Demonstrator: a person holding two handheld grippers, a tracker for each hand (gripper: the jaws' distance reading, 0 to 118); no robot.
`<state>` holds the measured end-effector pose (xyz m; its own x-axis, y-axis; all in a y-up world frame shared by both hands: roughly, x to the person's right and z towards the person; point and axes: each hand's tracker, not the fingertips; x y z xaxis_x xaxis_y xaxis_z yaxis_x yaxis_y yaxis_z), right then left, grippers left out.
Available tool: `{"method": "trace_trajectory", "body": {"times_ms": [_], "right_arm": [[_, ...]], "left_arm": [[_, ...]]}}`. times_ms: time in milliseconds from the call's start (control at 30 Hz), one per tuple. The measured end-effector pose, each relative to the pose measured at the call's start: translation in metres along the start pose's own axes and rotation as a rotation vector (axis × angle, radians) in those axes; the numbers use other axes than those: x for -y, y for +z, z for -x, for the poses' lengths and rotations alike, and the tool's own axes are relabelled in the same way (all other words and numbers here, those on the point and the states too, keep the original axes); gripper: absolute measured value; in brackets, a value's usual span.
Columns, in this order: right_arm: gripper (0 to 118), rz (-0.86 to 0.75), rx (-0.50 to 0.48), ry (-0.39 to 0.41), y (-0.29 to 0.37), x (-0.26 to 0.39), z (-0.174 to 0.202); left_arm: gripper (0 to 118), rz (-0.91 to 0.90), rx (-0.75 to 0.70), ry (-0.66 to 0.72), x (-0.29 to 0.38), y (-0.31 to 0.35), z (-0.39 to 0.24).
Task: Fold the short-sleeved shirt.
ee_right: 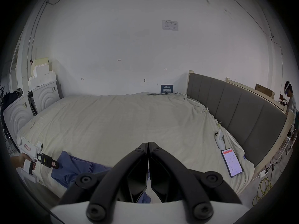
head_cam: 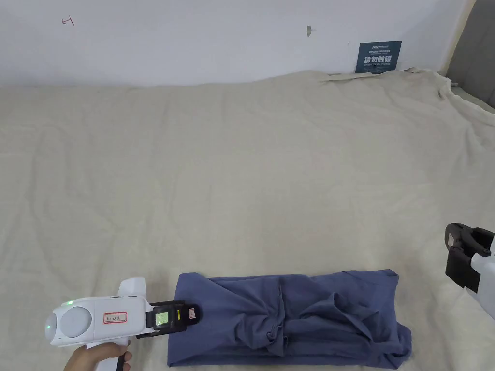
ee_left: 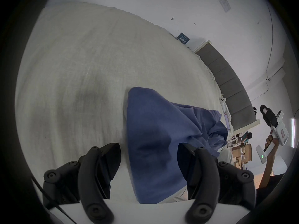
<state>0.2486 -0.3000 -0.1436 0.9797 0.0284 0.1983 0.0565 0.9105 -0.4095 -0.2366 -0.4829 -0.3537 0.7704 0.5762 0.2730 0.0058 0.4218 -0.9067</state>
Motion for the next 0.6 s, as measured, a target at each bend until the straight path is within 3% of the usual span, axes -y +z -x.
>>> {"method": "trace_trajectory", "body": {"times_ms": [100,200,267,300,600], "right_arm": [[0,0.006,0.003,-0.001,-0.001,0.001,-0.001],[0,0.009,0.003,-0.001,-0.001,0.002,0.0],[0,0.009,0.003,-0.002,-0.001,0.002,-0.001],[0,0.01,0.002,-0.001,-0.001,0.002,-0.001],[0,0.003,-0.002,-0.01,-0.002,0.0,-0.003]], "left_arm": [[60,0.001,0.057,0.022,-0.003,-0.006,-0.002],[53,0.012,0.037,-0.004,-0.002,-0.014,-0.007],[22,0.014,0.015,-0.003,-0.004,-0.016,-0.007],[15,0.016,0.019,0.006,-0.005,-0.016,-0.005],[5,-0.002,-0.099,-0.041,-0.008,0.005,-0.034]]}}
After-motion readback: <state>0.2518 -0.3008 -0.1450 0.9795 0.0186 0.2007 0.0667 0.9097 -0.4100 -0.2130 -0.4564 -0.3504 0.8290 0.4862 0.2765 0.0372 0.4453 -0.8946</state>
